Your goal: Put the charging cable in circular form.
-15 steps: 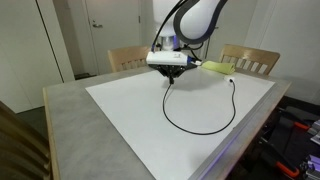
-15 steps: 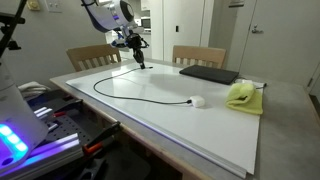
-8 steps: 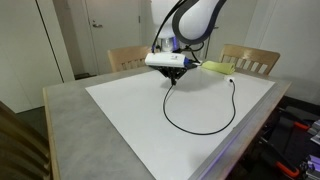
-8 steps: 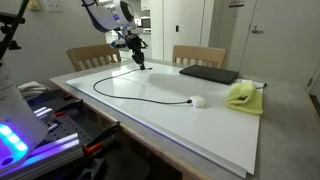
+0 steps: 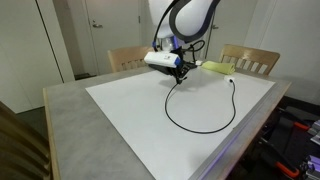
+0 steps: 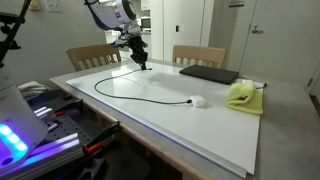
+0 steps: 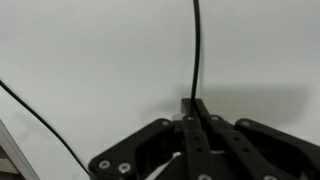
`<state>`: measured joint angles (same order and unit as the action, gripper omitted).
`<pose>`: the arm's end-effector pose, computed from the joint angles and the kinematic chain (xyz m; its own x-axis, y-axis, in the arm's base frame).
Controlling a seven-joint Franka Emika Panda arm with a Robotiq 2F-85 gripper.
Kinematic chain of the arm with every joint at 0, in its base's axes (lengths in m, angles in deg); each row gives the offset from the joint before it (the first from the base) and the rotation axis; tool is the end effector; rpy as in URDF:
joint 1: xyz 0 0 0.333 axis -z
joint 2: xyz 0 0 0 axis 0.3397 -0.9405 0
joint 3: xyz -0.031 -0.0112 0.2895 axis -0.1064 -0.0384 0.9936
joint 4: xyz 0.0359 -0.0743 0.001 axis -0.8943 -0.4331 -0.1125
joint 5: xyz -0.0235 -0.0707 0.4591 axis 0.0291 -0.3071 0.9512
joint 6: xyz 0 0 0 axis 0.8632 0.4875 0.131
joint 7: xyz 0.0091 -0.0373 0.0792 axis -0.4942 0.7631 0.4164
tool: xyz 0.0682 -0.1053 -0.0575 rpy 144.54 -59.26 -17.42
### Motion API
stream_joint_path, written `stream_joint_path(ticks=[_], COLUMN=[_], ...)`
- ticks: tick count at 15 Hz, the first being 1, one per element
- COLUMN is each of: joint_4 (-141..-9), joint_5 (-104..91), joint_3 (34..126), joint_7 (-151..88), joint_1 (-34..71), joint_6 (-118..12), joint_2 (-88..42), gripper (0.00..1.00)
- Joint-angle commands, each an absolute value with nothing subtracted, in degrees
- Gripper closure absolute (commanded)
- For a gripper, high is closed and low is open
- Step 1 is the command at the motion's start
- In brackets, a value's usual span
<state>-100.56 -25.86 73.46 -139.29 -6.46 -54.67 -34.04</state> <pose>0.5865 0.1430 0.0792 0.2080 -0.9134 0.3499 -0.9781 -0.1905 0.0842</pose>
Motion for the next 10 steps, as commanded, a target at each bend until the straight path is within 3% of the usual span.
stream_joint_path(ticks=[1,10], joint_4=[-98.6,-103.0], joint_5=[-25.7,-13.4], joint_3=[75.4,77.9], joint_7=[-145.6,-152.1], joint_1=[-3.8,5.9], joint_6=[-51.4,-56.3], joint_2=[-34.8,-32.2], gripper=[0.99,0.99])
